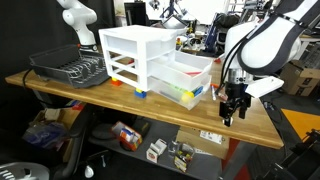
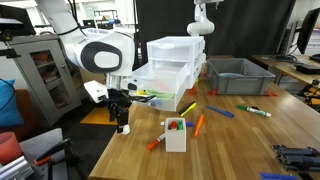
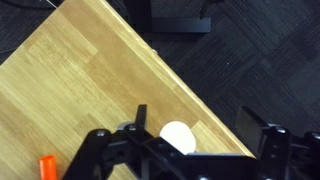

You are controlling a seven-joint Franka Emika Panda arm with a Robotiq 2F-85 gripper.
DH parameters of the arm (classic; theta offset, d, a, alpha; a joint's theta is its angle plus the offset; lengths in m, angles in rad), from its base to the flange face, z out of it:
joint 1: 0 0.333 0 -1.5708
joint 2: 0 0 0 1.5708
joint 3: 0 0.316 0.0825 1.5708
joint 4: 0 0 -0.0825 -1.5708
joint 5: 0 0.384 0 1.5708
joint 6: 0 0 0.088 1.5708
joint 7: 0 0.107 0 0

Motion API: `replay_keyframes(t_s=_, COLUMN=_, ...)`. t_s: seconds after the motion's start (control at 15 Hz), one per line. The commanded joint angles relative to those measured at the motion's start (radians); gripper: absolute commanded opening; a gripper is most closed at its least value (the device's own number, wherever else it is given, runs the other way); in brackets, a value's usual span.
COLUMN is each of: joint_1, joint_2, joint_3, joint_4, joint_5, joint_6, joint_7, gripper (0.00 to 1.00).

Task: Put the white object in the second drawer

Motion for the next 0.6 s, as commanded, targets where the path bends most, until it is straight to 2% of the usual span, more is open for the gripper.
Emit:
replay_keyframes(t_s=0.0, joint_1=0.005, joint_2=0.039, joint_3=-0.011, joint_4=0.022, joint_5=-0.017, joint_6=0.017, joint_7=-0.008, gripper=0.80)
replay_keyframes(t_s=0.13, joint_1=0.005, joint_2=0.054, joint_3=-0.013, joint_4=0.032, joint_5=-0.017, joint_6=0.019, joint_7=-0.009, gripper=0.76)
replay_keyframes(t_s=0.2, joint_1=0.005, joint_2=0.061, joint_3=-0.014, joint_4=0.038, joint_5=-0.016, joint_6=0.020, joint_7=-0.009, gripper=0.66)
replay_keyframes(t_s=0.27, joint_1=0.006, joint_2=0.066, joint_3=-0.015, joint_4=0.044, joint_5=-0.018, joint_6=0.019, joint_7=-0.009, gripper=0.62)
replay_keyframes(t_s=0.33, joint_1=0.007, joint_2=0.069, joint_3=-0.018, joint_4=0.049, joint_5=-0.020, joint_6=0.019, joint_7=-0.007, gripper=0.49)
replay_keyframes(t_s=0.53, joint_1=0.008, joint_2=0.062, joint_3=-0.024, joint_4=0.057, joint_5=-0.025, joint_6=0.019, joint_7=-0.005, gripper=0.27)
